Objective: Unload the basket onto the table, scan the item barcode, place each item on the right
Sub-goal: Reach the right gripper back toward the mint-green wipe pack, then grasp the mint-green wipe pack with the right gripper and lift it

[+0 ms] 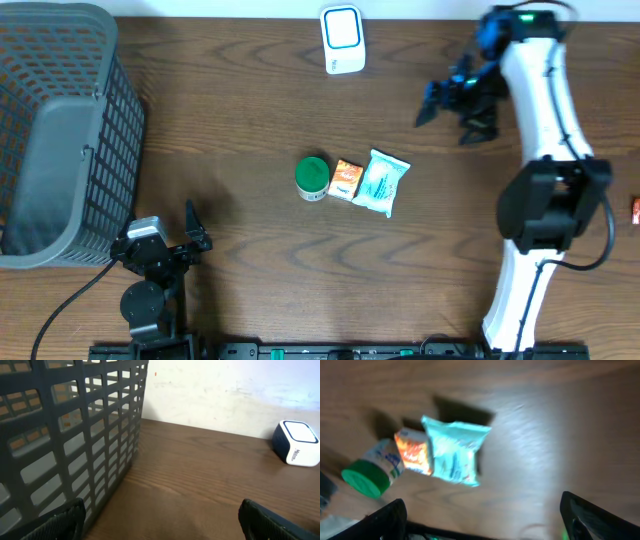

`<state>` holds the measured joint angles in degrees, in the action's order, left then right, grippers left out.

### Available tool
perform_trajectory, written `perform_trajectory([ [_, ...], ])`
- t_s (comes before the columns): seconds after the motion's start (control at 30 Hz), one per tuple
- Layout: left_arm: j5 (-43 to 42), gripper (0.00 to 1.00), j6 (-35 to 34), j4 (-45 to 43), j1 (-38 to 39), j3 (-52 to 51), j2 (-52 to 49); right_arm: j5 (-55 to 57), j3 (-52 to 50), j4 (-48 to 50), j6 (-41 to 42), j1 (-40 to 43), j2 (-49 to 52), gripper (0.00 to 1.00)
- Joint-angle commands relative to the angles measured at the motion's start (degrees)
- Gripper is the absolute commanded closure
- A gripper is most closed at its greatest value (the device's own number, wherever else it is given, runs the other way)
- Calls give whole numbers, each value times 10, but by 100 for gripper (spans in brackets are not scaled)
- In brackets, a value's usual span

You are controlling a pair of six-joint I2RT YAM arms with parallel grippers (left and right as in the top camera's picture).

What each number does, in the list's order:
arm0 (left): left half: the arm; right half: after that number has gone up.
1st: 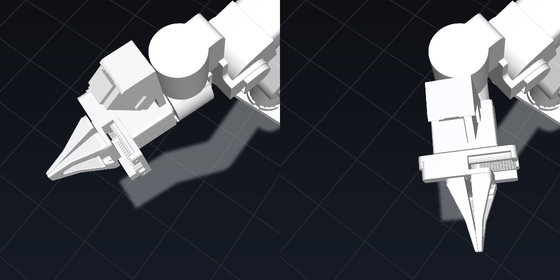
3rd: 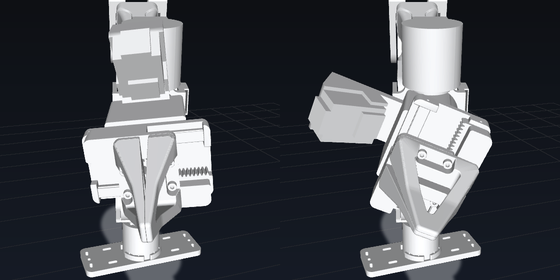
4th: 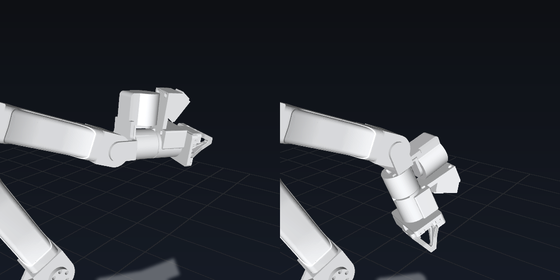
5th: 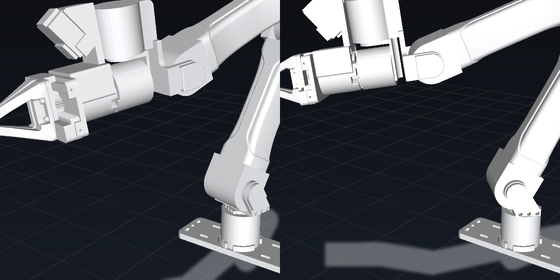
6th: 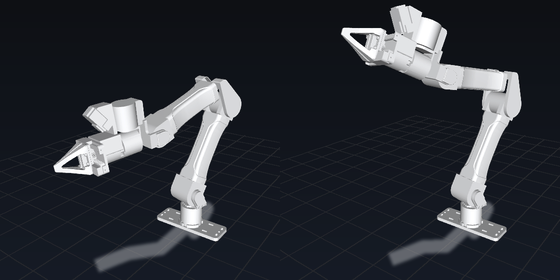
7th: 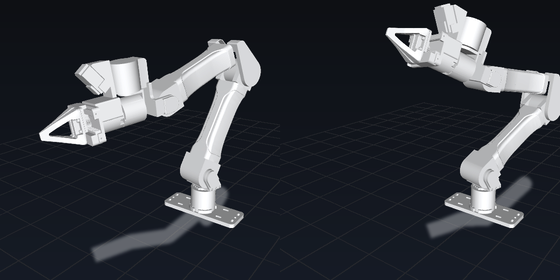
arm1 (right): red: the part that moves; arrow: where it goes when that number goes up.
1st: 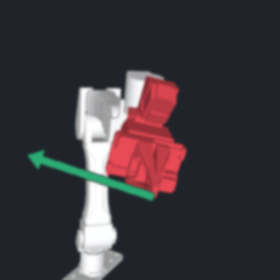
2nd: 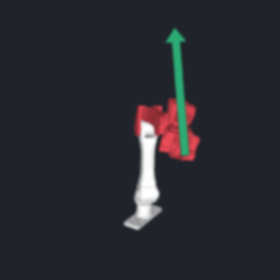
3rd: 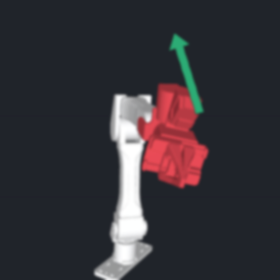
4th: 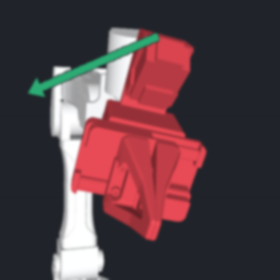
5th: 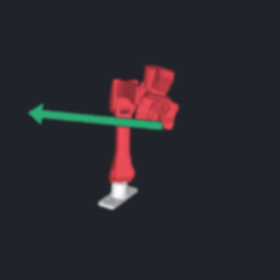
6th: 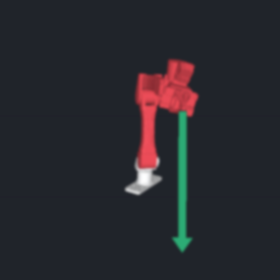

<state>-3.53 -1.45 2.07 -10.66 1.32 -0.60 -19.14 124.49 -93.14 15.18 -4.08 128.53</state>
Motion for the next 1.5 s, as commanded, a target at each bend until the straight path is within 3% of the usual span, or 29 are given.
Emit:
perform_trajectory([
  [0.0,-3,2,3,17,2,-11,4,43,-15,-1,77,-48,-14,10],
  [0.13,-3,2,3,16,2,-11,4,77,-22,2,131,-97,-14,13],
  [0.27,-3,2,3,17,2,-11,4,130,-31,3,202,-129,-14,25],
  [0.67,-3,2,3,17,2,-11,4,158,-177,103,297,-200,-14,26],
  [1.07,-3,2,3,17,2,-11,4,217,-254,174,308,-201,-14,31],
  [1.27,-3,2,3,17,2,-11,4,218,-317,303,221,-200,-14,30],
  [1.3,-3,2,3,17,2,-11,4,218,-324,312,216,-199,-14,34],
  [1.33,-3,2,3,16,2,-11,4,216,-332,321,208,-197,-14,47],
  [1.43,-3,2,3,17,2,-11,4,214,-339,320,202,-196,-14,99],
  [1.47,-3,2,4,17,2,-11,4,210,-338,318,194,-196,-14,99],
])
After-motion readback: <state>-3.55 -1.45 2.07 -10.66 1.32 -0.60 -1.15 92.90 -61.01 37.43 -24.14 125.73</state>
